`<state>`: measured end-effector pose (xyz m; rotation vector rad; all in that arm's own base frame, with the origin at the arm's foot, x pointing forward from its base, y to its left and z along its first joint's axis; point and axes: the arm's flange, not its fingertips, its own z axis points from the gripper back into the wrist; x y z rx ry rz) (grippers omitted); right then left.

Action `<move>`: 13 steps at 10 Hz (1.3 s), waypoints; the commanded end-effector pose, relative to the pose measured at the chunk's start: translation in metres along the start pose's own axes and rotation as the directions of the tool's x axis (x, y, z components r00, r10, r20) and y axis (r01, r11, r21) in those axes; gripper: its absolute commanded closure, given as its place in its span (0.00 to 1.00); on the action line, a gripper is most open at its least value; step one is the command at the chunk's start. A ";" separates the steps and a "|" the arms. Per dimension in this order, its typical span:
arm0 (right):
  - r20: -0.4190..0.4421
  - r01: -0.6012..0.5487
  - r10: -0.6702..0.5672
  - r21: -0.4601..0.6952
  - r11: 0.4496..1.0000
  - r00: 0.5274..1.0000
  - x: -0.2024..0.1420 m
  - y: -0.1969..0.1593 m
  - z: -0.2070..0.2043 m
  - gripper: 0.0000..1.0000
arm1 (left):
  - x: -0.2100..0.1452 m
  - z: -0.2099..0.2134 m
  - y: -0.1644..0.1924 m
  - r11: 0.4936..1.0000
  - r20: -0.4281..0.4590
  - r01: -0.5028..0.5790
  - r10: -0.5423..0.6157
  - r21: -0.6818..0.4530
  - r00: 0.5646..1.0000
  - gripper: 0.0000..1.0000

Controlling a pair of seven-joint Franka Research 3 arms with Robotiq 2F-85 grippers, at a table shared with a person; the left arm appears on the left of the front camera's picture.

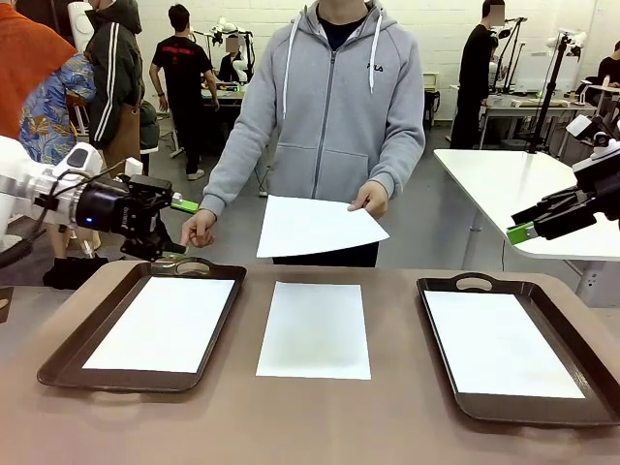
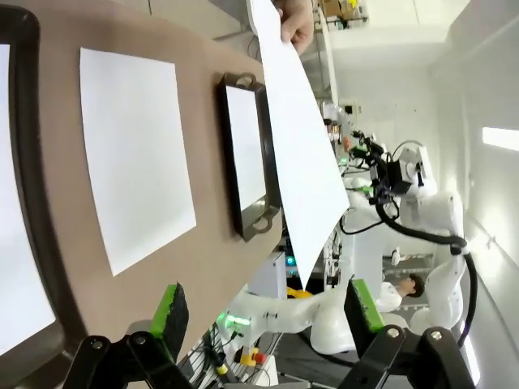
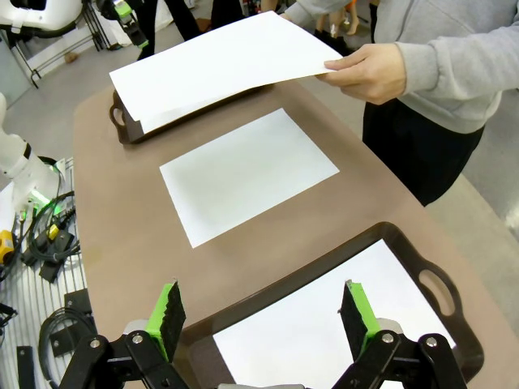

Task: Sort the A4 documents.
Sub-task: Receive the A4 Paper.

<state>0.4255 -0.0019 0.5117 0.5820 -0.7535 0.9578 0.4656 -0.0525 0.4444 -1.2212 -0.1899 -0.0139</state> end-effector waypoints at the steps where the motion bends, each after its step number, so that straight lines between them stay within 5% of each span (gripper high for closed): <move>1: 0.001 -0.002 0.002 0.001 1.000 1.000 0.000 0.000 0.000 0.00 | 0.017 -0.026 -0.007 0.999 0.049 -0.034 0.033 0.017 0.998 0.00; 13: 0.001 -0.002 0.002 0.001 1.000 1.000 0.000 0.000 0.000 0.00 | 0.053 -0.127 -0.005 0.988 0.009 -0.020 0.022 -0.153 1.000 0.00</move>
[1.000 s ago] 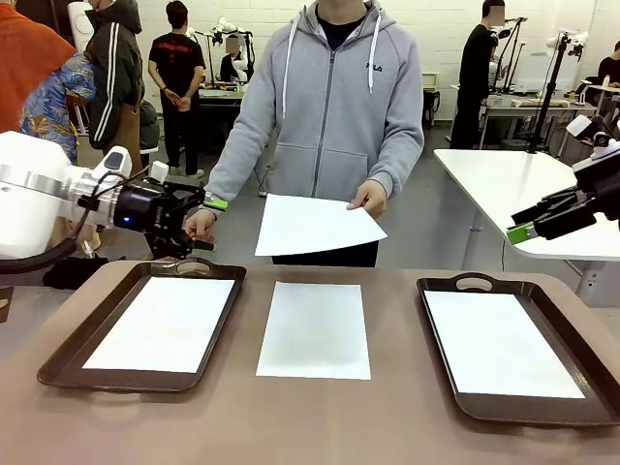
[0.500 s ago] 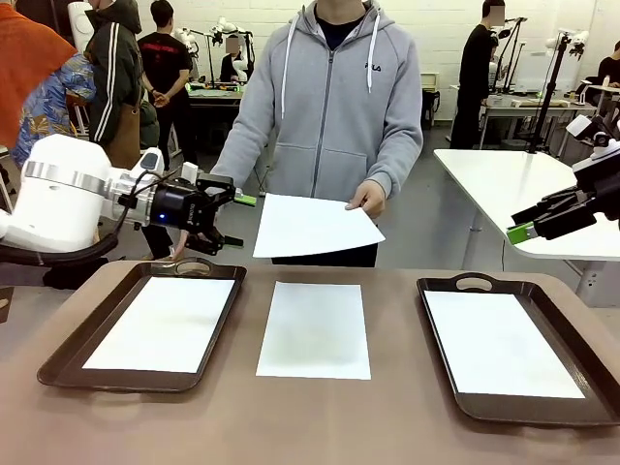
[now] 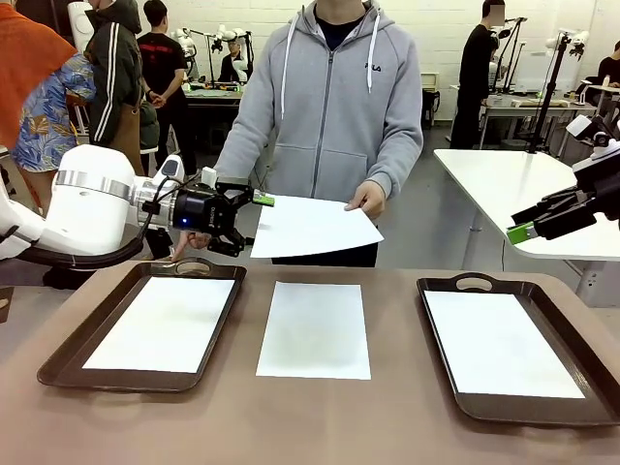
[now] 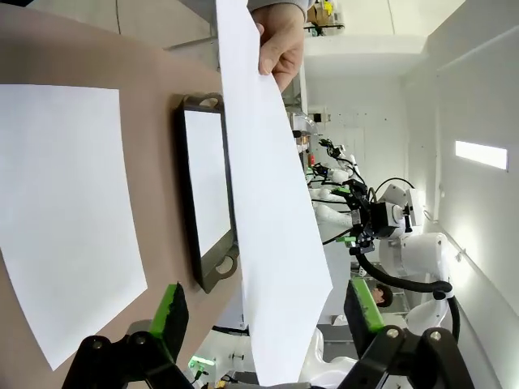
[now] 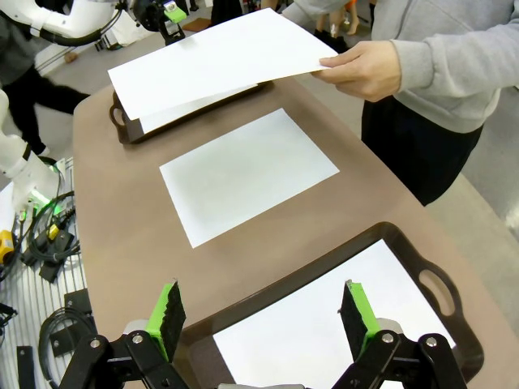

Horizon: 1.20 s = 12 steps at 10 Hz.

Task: Sort the A4 documents.
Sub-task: Receive the A4 Paper.

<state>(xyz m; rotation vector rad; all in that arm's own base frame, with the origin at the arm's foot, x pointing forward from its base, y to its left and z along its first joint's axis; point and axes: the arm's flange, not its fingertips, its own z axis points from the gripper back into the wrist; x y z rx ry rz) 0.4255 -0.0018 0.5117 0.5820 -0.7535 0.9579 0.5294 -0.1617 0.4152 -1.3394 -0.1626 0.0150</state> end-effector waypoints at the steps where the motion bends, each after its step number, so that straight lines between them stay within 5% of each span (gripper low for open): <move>1: 0.001 -0.002 0.002 0.001 1.000 1.000 0.000 0.000 0.000 0.00 | 0.006 -0.010 -0.004 0.998 0.003 0.019 -0.018 -0.057 1.000 0.00; 4: 0.001 -0.002 0.002 0.001 1.000 1.000 0.000 0.000 0.000 0.00 | 0.008 -0.013 -0.008 0.995 -0.017 0.021 -0.023 -0.099 1.000 0.00; 12: 0.001 -0.002 0.002 0.001 1.000 1.000 0.000 0.000 0.000 0.00 | 0.006 -0.009 -0.003 0.996 -0.027 0.001 -0.004 -0.092 1.000 0.78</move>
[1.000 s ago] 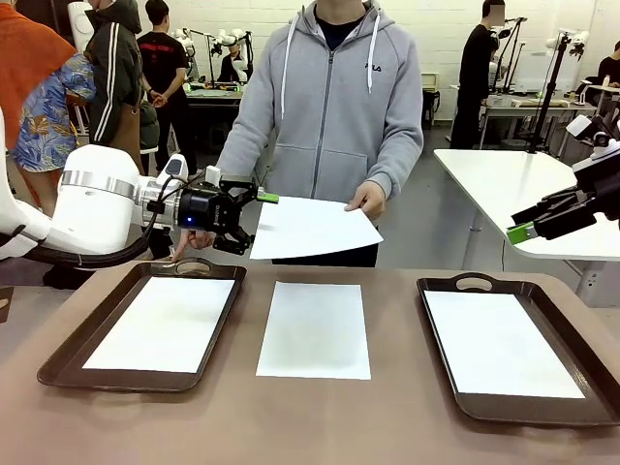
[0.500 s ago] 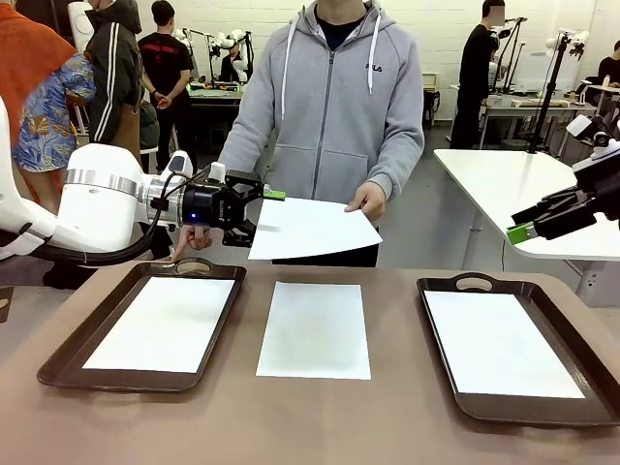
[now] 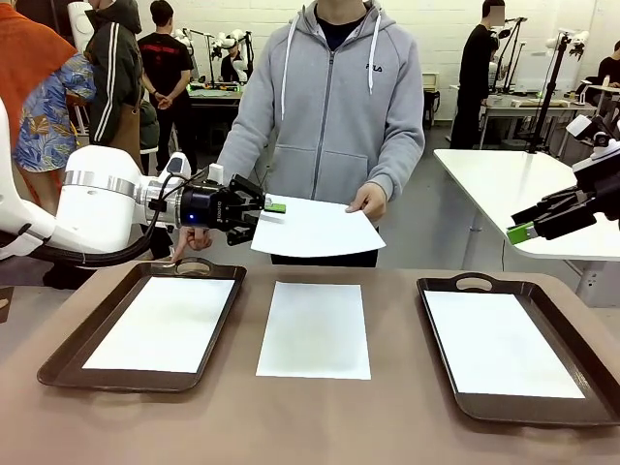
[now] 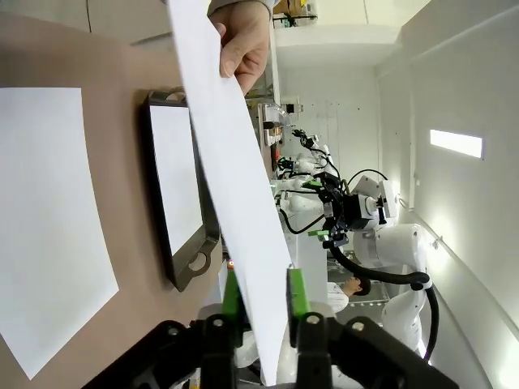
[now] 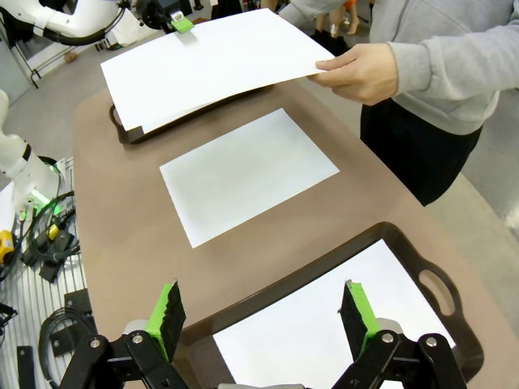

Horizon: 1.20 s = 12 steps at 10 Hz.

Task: Sort the A4 documents.
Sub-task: Receive the A4 Paper.

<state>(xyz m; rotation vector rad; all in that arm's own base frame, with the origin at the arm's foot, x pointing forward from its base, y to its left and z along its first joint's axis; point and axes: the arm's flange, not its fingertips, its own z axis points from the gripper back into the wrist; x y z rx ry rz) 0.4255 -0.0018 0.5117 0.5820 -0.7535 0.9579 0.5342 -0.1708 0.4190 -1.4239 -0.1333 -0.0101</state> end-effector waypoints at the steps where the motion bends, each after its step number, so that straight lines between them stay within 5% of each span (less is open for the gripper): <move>1: 0.001 -0.002 0.002 0.001 1.000 1.000 0.000 0.000 0.000 0.00 | 0.001 0.000 0.005 1.000 0.005 0.006 -0.006 -0.002 1.000 0.88; 3: 0.001 -0.002 0.002 0.001 1.000 1.000 0.000 0.000 0.000 0.00 | 0.001 0.001 0.006 1.000 0.015 0.004 -0.004 0.010 1.000 1.00; 9: 0.001 -0.002 0.002 0.001 1.000 1.000 0.000 0.000 0.000 0.00 | 0.001 0.019 0.002 0.998 -0.009 -0.063 0.063 0.022 0.998 1.00; 12: 0.001 -0.002 0.002 0.001 1.000 1.000 0.000 0.000 0.000 0.00 | 0.002 0.003 0.005 1.000 0.015 -0.008 0.008 0.014 1.000 1.00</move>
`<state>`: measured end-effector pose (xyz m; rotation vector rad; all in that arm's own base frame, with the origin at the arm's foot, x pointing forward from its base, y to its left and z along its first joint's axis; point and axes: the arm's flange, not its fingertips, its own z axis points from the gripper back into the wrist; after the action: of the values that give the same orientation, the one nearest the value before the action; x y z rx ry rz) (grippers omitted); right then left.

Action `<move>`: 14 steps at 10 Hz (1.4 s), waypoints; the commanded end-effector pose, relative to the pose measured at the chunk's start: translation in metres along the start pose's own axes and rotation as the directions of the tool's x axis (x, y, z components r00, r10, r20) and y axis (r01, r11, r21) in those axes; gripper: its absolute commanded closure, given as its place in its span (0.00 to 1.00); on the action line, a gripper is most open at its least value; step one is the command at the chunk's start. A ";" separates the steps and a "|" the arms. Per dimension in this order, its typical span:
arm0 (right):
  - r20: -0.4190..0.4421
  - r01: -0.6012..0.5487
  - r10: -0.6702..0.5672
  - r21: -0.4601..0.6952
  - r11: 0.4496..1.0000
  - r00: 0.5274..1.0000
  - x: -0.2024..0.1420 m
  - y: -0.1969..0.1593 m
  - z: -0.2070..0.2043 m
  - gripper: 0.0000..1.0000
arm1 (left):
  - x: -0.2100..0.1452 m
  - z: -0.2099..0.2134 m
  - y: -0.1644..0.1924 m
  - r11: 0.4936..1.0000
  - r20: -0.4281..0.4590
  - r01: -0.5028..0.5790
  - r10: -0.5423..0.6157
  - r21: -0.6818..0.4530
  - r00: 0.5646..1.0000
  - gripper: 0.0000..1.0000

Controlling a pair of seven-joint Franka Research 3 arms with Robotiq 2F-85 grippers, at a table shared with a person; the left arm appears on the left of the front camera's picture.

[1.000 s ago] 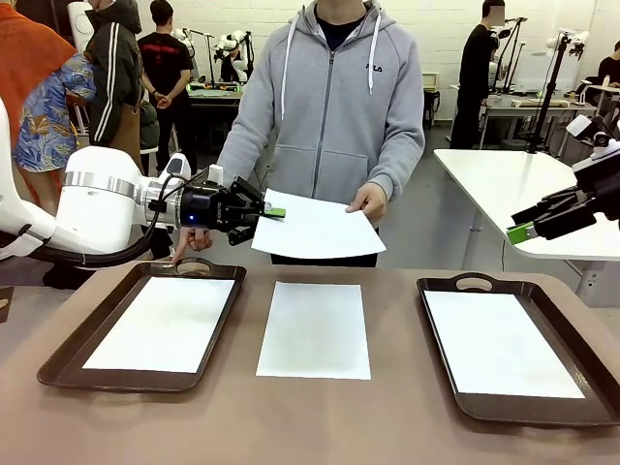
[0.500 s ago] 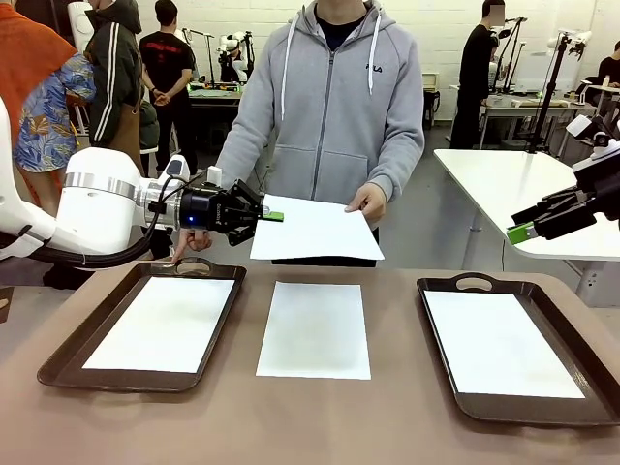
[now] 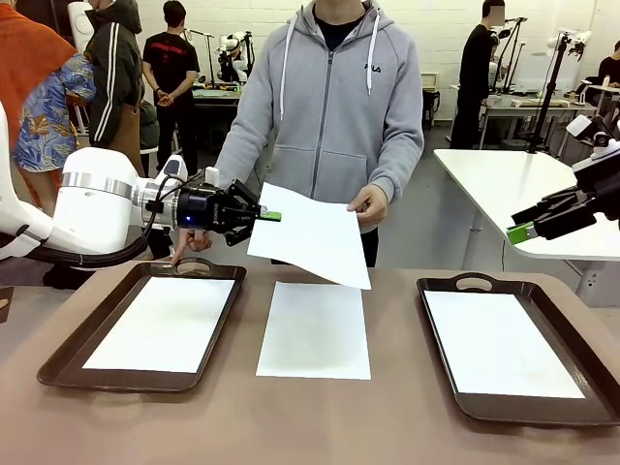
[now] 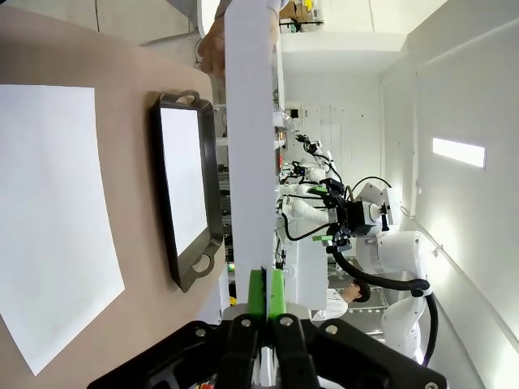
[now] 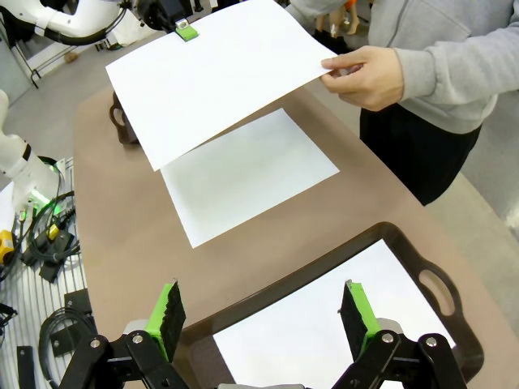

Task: Sort the A4 documents.
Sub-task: Receive the A4 Paper, then place the A4 Paper in the designated Handle tray.

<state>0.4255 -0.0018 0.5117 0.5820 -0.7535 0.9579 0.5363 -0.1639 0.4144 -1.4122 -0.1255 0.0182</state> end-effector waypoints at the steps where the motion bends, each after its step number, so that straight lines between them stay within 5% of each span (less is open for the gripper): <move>1: 0.001 -0.002 0.002 0.001 1.000 1.000 0.000 0.000 0.000 0.00 | 0.000 -0.003 0.000 1.000 0.004 0.016 -0.016 0.001 1.000 1.00; 10: 0.001 -0.002 0.002 0.001 1.000 1.000 0.000 0.000 0.000 0.00 | 0.000 -0.001 0.000 1.000 -0.002 0.000 0.000 0.000 1.000 0.99; 14: 0.001 -0.002 0.002 0.001 1.000 1.000 0.000 0.000 0.000 0.00 | -0.010 0.047 -0.016 0.990 -0.196 0.134 -0.123 0.047 0.973 0.99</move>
<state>0.4255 -0.0019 0.5116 0.5821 -0.7534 0.9577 0.5218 -0.1373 0.4341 -1.3322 -0.0669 -0.1543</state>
